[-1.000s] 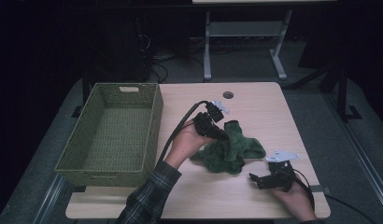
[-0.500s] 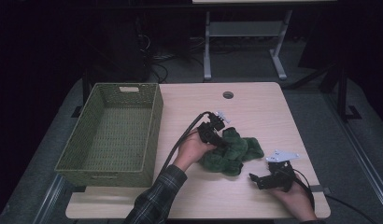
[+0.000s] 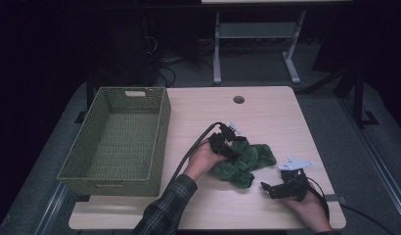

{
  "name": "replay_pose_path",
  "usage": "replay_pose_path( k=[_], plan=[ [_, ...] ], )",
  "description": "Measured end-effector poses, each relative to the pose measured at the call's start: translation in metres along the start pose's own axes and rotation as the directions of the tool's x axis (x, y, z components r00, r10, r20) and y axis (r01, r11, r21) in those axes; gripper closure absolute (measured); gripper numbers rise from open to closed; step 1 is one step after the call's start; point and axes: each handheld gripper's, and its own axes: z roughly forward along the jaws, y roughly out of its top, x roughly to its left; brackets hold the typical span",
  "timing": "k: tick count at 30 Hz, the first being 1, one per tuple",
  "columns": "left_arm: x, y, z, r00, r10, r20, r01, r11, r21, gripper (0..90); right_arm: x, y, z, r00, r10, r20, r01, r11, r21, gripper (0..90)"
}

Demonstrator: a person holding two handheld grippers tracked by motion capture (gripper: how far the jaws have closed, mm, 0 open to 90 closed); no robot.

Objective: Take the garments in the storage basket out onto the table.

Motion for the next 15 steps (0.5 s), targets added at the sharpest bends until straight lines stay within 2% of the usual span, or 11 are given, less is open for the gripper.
replay_pose_path(
  k=[1, 2, 3, 4, 5, 10, 15],
  plan=[
    [0.000, 0.000, -0.003, 1.0000, 0.002, -0.003, -0.002, 1.0000, -0.001, 68.5, 0.000, 0.000, 0.000, 1.0000, 0.000, -0.001, 0.000, 1.000, 0.001, 2.6],
    [-0.002, 0.001, -0.011, 0.9997, 0.010, -0.021, -0.010, 0.9998, -0.017, 57.8, 0.000, 0.000, 0.000, 1.0000, 0.000, -0.002, 0.000, 1.000, 0.001, 2.6],
    [-0.002, 0.001, -0.011, 0.9997, 0.010, -0.021, -0.010, 0.9998, -0.017, 55.3, 0.000, 0.000, 0.000, 1.0000, 0.000, -0.002, 0.000, 1.000, 0.001, 2.6],
    [-0.003, 0.001, -0.021, 0.9993, 0.018, -0.032, -0.019, 0.9992, -0.034, 53.8, 0.000, 0.000, 0.000, 1.0000, 0.000, -0.002, 0.000, 1.000, 0.001, 2.6],
    [-0.003, 0.001, -0.021, 0.9993, 0.018, -0.032, -0.019, 0.9992, -0.034, 52.4, 0.000, 0.000, 0.000, 1.0000, 0.000, -0.002, 0.000, 1.000, 0.001, 2.6],
    [-0.014, 0.000, -0.047, 0.9985, 0.019, -0.051, -0.023, 0.9970, -0.073, 50.5, 0.000, 0.000, 0.000, 1.0000, -0.001, -0.001, 0.001, 1.000, 0.001, 2.6],
    [-0.023, -0.004, -0.056, 0.9977, 0.037, -0.057, -0.041, 0.9958, -0.082, 48.1, 0.000, 0.000, 0.000, 1.0000, -0.001, -0.002, 0.001, 1.000, 0.001, 2.6]
  ],
)
